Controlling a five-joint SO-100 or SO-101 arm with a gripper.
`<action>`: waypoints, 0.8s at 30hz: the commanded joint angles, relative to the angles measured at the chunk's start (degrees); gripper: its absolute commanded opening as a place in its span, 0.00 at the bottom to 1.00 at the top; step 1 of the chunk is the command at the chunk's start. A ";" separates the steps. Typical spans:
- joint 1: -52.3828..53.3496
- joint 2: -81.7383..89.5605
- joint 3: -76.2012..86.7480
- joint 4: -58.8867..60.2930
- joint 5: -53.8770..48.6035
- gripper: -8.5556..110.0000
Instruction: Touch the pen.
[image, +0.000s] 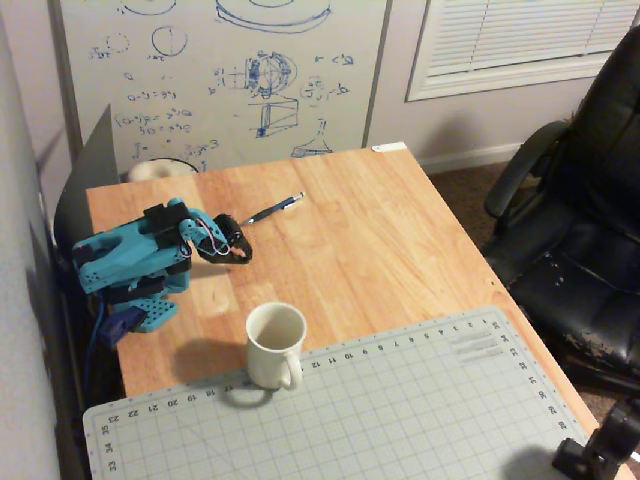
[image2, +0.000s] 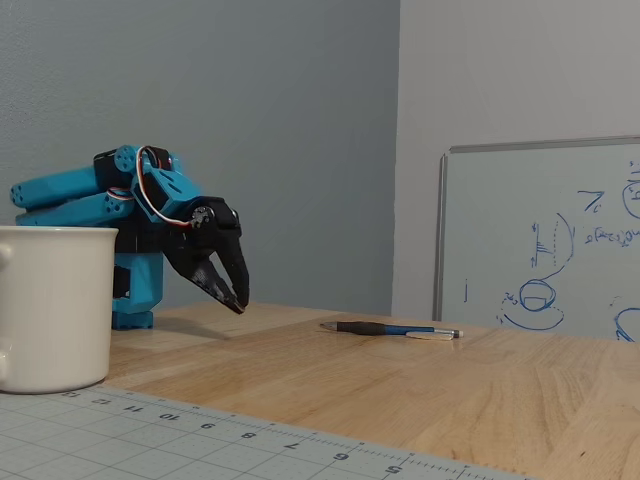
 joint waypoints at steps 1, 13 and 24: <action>0.35 1.76 -0.79 -0.18 0.35 0.08; 0.26 1.76 -0.79 -0.18 -0.26 0.08; 0.26 1.76 -0.79 -0.18 0.00 0.08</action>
